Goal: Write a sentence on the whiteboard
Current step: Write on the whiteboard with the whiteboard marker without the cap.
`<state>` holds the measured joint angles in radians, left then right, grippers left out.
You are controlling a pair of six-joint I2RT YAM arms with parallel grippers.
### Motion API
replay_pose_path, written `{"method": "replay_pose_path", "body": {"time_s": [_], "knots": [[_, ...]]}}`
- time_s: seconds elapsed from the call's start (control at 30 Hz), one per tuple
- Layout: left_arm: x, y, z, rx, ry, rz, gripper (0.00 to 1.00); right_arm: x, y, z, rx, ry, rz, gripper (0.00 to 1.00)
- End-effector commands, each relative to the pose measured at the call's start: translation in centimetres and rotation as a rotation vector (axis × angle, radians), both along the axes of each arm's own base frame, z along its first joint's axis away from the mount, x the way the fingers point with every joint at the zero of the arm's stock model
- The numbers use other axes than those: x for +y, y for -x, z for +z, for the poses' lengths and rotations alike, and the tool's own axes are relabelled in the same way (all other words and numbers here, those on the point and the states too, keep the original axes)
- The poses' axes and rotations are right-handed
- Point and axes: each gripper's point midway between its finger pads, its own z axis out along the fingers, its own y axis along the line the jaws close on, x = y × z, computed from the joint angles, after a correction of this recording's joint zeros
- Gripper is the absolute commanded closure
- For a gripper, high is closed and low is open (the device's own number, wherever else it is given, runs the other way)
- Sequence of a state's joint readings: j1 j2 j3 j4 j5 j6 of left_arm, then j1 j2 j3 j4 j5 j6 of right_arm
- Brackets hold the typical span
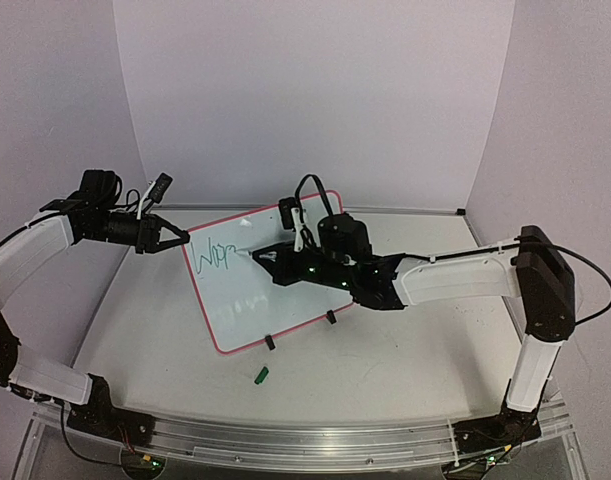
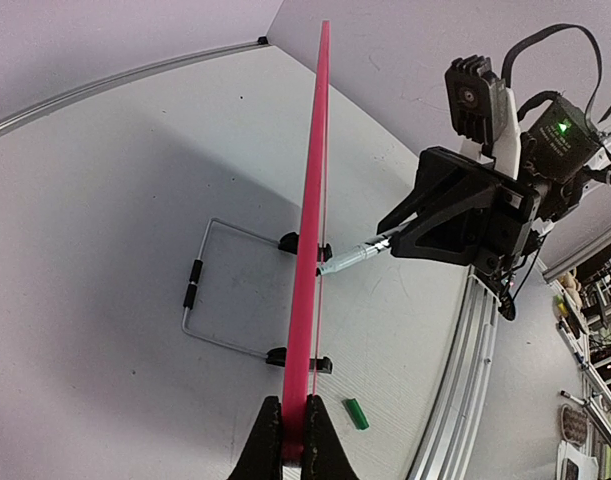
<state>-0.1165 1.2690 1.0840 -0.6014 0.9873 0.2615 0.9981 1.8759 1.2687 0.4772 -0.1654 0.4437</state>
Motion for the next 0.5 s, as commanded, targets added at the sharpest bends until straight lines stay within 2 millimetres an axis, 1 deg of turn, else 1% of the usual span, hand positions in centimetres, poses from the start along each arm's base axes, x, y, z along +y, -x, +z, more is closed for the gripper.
{"method": "replay_pose_path", "body": {"time_s": [0.0,0.13,0.27,0.47], "knots": [[-0.1,0.4,0.7,-0.012,0.016,-0.013,1.00,-0.7,-0.1,-0.9,0.022,0.021,-0.004,1.00],[-0.1,0.4,0.7,-0.011,0.016,-0.012,1.00,-0.6,0.0,-1.3,0.033,0.024,0.006,1.00],[-0.1,0.4,0.6,-0.011,0.015,-0.011,1.00,-0.6,-0.1,-1.2,0.030,0.021,0.003,1.00],[-0.1,0.3,0.6,-0.010,0.015,-0.011,1.00,-0.7,-0.5,0.3,0.008,-0.013,-0.021,1.00]]}}
